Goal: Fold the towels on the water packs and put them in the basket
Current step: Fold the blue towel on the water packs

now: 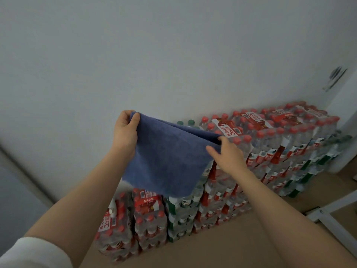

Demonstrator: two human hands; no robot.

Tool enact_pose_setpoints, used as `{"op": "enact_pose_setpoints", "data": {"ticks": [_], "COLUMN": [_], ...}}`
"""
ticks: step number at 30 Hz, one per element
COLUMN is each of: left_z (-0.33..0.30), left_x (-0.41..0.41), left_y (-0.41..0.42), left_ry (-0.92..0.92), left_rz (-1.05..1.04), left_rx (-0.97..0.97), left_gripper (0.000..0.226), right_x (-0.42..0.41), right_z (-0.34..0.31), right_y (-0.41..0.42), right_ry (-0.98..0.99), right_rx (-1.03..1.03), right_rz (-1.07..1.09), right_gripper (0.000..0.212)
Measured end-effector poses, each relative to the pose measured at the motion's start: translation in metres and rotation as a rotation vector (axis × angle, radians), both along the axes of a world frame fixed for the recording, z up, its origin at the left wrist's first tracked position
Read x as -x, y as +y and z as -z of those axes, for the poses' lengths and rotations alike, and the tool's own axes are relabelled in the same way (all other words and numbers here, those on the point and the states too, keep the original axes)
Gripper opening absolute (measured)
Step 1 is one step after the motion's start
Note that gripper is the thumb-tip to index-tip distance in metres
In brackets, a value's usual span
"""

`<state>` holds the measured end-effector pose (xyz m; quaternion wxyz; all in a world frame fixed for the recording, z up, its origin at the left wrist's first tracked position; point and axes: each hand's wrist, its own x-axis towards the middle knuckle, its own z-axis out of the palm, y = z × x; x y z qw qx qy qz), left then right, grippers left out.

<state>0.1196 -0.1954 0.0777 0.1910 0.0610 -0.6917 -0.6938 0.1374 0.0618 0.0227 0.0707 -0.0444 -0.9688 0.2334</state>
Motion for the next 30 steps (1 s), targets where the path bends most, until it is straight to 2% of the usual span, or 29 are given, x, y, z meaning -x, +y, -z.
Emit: {"op": "enact_pose_setpoints", "data": {"ticks": [1,3,5,8,11,13,16,19,22,24,28,30], "left_z": [0.004,0.012,0.015,0.008,-0.011,-0.029,-0.048,-0.046,-0.034,-0.033,-0.062,-0.075], "left_x": [-0.001,-0.004,-0.006,-0.006,-0.008,-0.008,0.006,0.036,0.076,0.105,0.158,0.175], "left_y": [0.002,0.005,0.005,0.003,0.005,0.008,0.005,0.000,-0.003,-0.003,0.005,0.008], "left_ry": [-0.006,-0.030,-0.053,-0.043,0.028,0.087,0.104,0.047,-0.004,0.005,0.167,0.247], "left_rz": [0.020,0.055,0.078,0.144,0.182,0.260,0.348,0.270,0.169,0.142,0.161,0.202], "left_rx": [-0.017,-0.057,-0.130,-0.268,-0.221,-0.217,-0.315,-0.355,-0.294,-0.271,-0.310,-0.309], "left_gripper": [0.018,0.018,0.019,0.023,0.026,0.025,0.023,0.027,0.027,0.026,0.024,0.022], "right_x": [0.002,0.001,-0.001,-0.003,0.000,0.009,0.034,0.062,0.096,0.128,0.183,0.200], "right_z": [0.004,0.008,0.009,0.001,-0.021,-0.034,-0.038,-0.034,-0.047,-0.064,-0.115,-0.137], "right_y": [0.004,0.013,0.020,0.022,0.020,0.018,0.021,0.027,0.029,0.029,0.032,0.038], "right_ry": [0.054,0.187,0.303,0.491,0.660,0.661,0.527,0.453,0.452,0.492,0.651,0.732], "right_rx": [0.037,-0.045,-0.088,-0.045,-0.071,-0.052,-0.108,-0.226,-0.225,-0.144,0.416,0.578], "right_rz": [0.054,0.120,0.136,0.151,0.227,0.244,0.248,0.247,0.270,0.295,0.243,0.179], "right_gripper": [0.045,0.028,0.024,0.017,0.011,0.014,0.029,0.041,0.034,0.025,0.009,0.005]}}
